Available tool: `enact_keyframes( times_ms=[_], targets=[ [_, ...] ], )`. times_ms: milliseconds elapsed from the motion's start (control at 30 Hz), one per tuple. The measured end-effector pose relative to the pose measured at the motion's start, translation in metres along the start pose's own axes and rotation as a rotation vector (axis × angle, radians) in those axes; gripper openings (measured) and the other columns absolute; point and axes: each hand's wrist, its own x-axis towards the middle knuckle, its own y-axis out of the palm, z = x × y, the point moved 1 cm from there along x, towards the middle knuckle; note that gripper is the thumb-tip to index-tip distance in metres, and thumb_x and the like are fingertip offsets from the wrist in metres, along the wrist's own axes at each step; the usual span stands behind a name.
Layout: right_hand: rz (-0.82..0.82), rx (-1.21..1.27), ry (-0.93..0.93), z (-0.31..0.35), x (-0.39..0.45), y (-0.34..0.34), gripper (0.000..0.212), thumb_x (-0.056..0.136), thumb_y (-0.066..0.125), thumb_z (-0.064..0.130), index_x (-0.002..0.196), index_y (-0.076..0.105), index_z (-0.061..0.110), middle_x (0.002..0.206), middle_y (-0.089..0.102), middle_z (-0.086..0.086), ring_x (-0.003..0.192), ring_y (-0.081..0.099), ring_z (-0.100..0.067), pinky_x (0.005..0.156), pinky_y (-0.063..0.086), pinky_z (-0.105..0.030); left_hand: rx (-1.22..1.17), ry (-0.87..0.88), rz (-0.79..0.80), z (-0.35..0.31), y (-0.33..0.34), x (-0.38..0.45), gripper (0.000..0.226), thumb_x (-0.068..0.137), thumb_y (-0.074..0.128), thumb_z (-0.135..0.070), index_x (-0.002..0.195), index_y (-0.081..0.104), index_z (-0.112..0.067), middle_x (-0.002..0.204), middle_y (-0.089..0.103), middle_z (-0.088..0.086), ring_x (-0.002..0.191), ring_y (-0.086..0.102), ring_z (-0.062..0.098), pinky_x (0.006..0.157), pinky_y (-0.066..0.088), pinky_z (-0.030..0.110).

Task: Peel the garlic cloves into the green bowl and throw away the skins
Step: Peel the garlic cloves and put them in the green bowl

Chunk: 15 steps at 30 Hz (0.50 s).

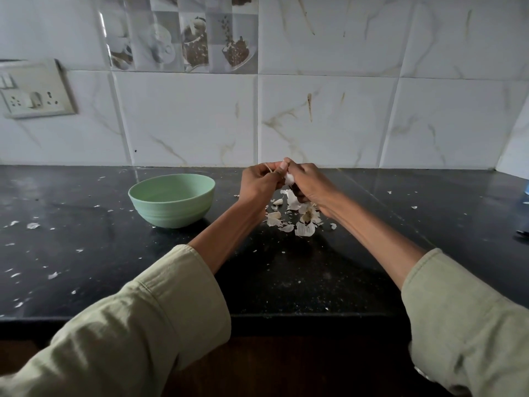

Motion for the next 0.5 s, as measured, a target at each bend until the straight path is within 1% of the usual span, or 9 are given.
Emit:
enact_keyframes(
  times_ms=[33, 133, 167, 200, 267, 333, 367, 433, 500],
  targets=[
    [0.004, 0.014, 0.006, -0.0008, 0.0013, -0.0010, 0.059, 0.111, 0.037, 0.047, 0.123, 0.069, -0.001, 0.050, 0.030, 0.009, 0.050, 0.029, -0.010, 0.054, 0.025, -0.029, 0.003, 0.014, 0.007, 0.0000, -0.0004, -0.0002, 0.022, 0.098, 0.073, -0.020, 0.103, 0.075, 0.001, 0.057, 0.060, -0.010, 0.053, 0.055, 0.001, 0.065, 0.051, 0.017],
    [0.015, 0.026, 0.006, -0.0028, 0.0011, -0.0041, 0.053, 0.110, 0.039, 0.047, 0.122, 0.073, 0.008, 0.047, 0.029, 0.011, 0.049, 0.028, -0.009, 0.052, 0.026, -0.026, 0.003, 0.052, 0.021, -0.0002, -0.0007, -0.0011, 0.024, 0.097, 0.073, -0.020, 0.104, 0.074, 0.003, 0.064, 0.062, -0.004, 0.056, 0.058, 0.002, 0.066, 0.053, 0.017],
    [0.010, 0.012, 0.000, -0.0029, 0.0008, -0.0050, 0.054, 0.110, 0.040, 0.047, 0.122, 0.072, 0.005, 0.049, 0.027, 0.009, 0.048, 0.027, -0.008, 0.050, 0.026, -0.025, 0.009, 0.063, 0.024, -0.0002, -0.0008, -0.0014, 0.022, 0.097, 0.073, -0.019, 0.102, 0.073, 0.002, 0.067, 0.063, -0.001, 0.057, 0.059, 0.002, 0.066, 0.053, 0.017],
    [0.002, -0.004, -0.016, -0.0033, 0.0017, -0.0055, 0.058, 0.110, 0.041, 0.046, 0.121, 0.070, -0.003, 0.052, 0.025, 0.006, 0.045, 0.026, -0.007, 0.048, 0.025, -0.024, 0.016, 0.073, 0.027, -0.0004, -0.0007, -0.0016, 0.021, 0.097, 0.073, -0.020, 0.100, 0.073, 0.001, 0.069, 0.063, 0.001, 0.058, 0.060, 0.003, 0.066, 0.053, 0.017],
    [-0.017, -0.017, -0.049, -0.0045, 0.0045, -0.0052, 0.063, 0.109, 0.044, 0.045, 0.110, 0.066, -0.014, 0.055, 0.025, 0.004, 0.044, 0.024, -0.007, 0.048, 0.024, -0.025, 0.028, 0.074, 0.033, -0.0005, -0.0004, -0.0019, 0.019, 0.098, 0.073, -0.020, 0.098, 0.072, -0.001, 0.071, 0.064, 0.002, 0.058, 0.061, 0.004, 0.066, 0.053, 0.017],
    [-0.040, -0.013, -0.072, -0.0050, 0.0065, -0.0043, 0.058, 0.109, 0.047, 0.044, 0.094, 0.066, -0.009, 0.054, 0.027, 0.003, 0.045, 0.025, -0.009, 0.053, 0.024, -0.028, 0.029, 0.068, 0.044, -0.0013, -0.0003, -0.0024, 0.021, 0.099, 0.071, -0.020, 0.101, 0.072, 0.001, 0.073, 0.064, 0.003, 0.058, 0.061, 0.003, 0.066, 0.052, 0.015],
    [-0.051, -0.016, -0.080, -0.0046, 0.0065, -0.0045, 0.058, 0.109, 0.047, 0.043, 0.091, 0.065, -0.009, 0.051, 0.027, 0.005, 0.043, 0.025, -0.007, 0.054, 0.023, -0.029, 0.030, 0.064, 0.050, -0.0018, -0.0003, -0.0027, 0.023, 0.099, 0.071, -0.021, 0.103, 0.072, 0.002, 0.074, 0.063, 0.004, 0.059, 0.060, 0.004, 0.066, 0.052, 0.015],
    [-0.063, -0.041, -0.098, -0.0032, 0.0051, -0.0067, 0.059, 0.109, 0.048, 0.040, 0.090, 0.063, -0.014, 0.043, 0.023, 0.014, 0.038, 0.022, -0.005, 0.053, 0.021, -0.030, 0.023, 0.048, 0.063, -0.0014, -0.0008, -0.0030, 0.027, 0.099, 0.071, -0.022, 0.105, 0.071, 0.005, 0.074, 0.063, 0.005, 0.062, 0.061, 0.007, 0.070, 0.053, 0.019],
    [-0.073, -0.059, -0.104, -0.0024, 0.0031, -0.0090, 0.055, 0.109, 0.048, 0.041, 0.084, 0.063, -0.006, 0.038, 0.021, 0.015, 0.035, 0.023, -0.005, 0.053, 0.022, -0.031, 0.023, 0.037, 0.065, 0.0005, -0.0024, -0.0026, 0.032, 0.098, 0.073, -0.023, 0.103, 0.070, 0.008, 0.075, 0.064, 0.007, 0.067, 0.061, 0.012, 0.076, 0.056, 0.025]
  ],
)
